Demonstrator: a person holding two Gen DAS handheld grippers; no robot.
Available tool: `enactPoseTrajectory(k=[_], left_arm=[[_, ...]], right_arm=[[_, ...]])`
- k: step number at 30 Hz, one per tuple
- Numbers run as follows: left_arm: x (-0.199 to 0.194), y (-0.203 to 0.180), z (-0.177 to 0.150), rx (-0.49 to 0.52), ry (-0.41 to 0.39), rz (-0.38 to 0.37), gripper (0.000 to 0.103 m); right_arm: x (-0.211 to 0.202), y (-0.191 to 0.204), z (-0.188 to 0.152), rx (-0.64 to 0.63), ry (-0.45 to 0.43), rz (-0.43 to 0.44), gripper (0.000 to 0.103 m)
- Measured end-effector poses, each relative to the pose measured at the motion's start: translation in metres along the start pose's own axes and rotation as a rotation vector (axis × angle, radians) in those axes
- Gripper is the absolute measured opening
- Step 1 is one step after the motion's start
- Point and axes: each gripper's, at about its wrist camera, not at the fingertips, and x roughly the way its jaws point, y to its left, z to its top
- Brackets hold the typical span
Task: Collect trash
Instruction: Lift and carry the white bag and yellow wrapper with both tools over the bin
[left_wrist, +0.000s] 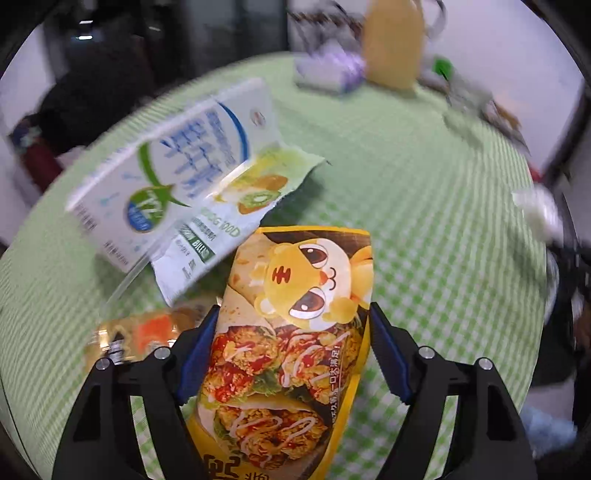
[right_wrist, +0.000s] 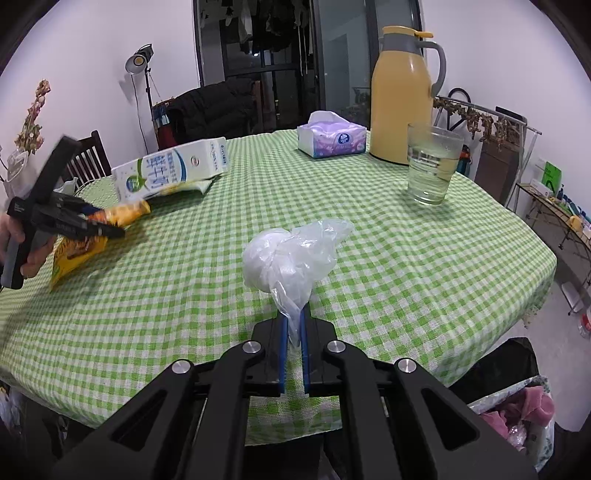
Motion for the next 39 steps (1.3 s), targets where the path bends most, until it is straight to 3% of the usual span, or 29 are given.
enactPoseTrajectory(k=[6,9,13,18,20,23,28,33,39], left_arm=[[-0.072,0.004,0.018,-0.169,-0.246,0.017,0.071],[-0.111,-0.026,0.016,-0.179,-0.379,-0.039,0.070],[-0.140,-0.054,0.014,-0.199,-0.479,-0.086,0.068],[-0.140,-0.095,0.032,-0.222,-0.513,-0.194,0.053],[-0.133,-0.117,0.039,-0.221,-0.508,-0.267,0.053],[-0.121,-0.166,0.042,-0.176,-0.508,-0.318,0.051],[-0.095,-0.253,0.045,-0.094,-0.486,-0.499,0.050],[-0.059,-0.344,0.035,-0.059,-0.565,-0.717,0.051],[0.011,-0.440,0.022,0.067,-0.443,-0.700,0.054]], right_arm=[[-0.011,0.000,0.007,0.011,-0.036,0.008,0.006],[-0.021,-0.004,0.012,0.021,-0.066,0.003,0.006],[-0.040,-0.023,0.012,0.050,-0.105,-0.026,0.006],[-0.071,-0.074,-0.002,0.106,-0.122,-0.129,0.006],[-0.082,-0.096,-0.014,0.131,-0.110,-0.171,0.006],[-0.096,-0.138,-0.035,0.180,-0.067,-0.241,0.006],[-0.123,-0.196,-0.075,0.236,0.032,-0.372,0.006],[-0.120,-0.225,-0.121,0.290,0.143,-0.371,0.006],[-0.090,-0.250,-0.174,0.399,0.267,-0.353,0.006]])
